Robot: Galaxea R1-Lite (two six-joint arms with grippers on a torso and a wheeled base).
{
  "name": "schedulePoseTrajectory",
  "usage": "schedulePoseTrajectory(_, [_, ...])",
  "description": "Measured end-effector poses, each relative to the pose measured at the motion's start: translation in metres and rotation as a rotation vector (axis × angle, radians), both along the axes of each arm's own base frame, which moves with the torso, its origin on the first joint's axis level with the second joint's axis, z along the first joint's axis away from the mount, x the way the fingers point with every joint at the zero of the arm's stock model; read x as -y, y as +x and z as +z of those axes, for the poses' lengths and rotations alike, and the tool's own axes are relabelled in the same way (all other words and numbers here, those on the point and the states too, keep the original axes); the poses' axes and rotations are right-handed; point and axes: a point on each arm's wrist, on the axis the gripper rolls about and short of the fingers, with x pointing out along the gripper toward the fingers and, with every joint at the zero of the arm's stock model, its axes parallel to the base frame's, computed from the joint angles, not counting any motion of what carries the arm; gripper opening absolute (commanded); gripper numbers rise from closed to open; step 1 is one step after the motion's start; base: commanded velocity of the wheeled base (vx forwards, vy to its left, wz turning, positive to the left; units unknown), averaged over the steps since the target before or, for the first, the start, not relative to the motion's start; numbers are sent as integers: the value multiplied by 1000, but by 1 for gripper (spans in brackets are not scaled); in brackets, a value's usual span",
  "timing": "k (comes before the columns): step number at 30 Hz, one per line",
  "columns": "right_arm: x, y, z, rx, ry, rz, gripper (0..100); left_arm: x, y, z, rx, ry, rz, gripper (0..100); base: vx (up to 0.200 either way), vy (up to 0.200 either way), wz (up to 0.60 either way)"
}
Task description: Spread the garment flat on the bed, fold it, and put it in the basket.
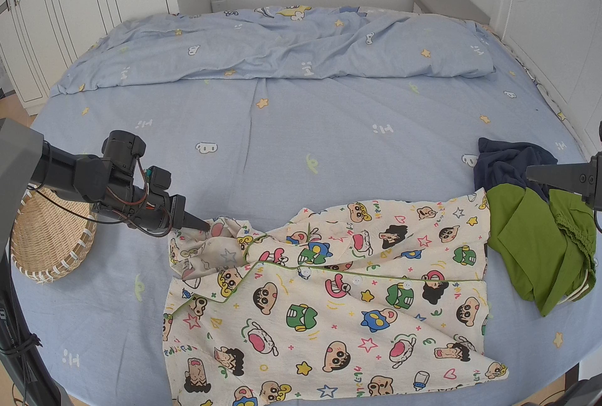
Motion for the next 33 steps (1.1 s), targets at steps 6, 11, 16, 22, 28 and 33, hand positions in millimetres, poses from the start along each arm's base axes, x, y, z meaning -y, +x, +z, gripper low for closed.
schedulePoseTrajectory(6, [1,-1,2,7,1,-5,100,-5,-23,20,14,-59,-15,0,0,0,0])
schedulePoseTrajectory(11, [1,-1,2,9,2,-7,100,-9,-57,32,6,-100,-35,0,0,0,0])
schedulePoseTrajectory(16, [2,-2,3,15,3,-9,100,-11,-93,36,-6,-108,-45,0,0,0,0])
schedulePoseTrajectory(22, [2,-5,5,24,6,-11,100,-13,-141,30,-25,-95,-67,0,0,0,0])
schedulePoseTrajectory(28, [2,-7,6,29,7,-11,100,-14,-177,14,-47,-64,-106,0,0,0,0])
schedulePoseTrajectory(33, [2,-8,6,30,8,-9,100,-14,-194,5,-74,-53,-117,0,0,0,0])
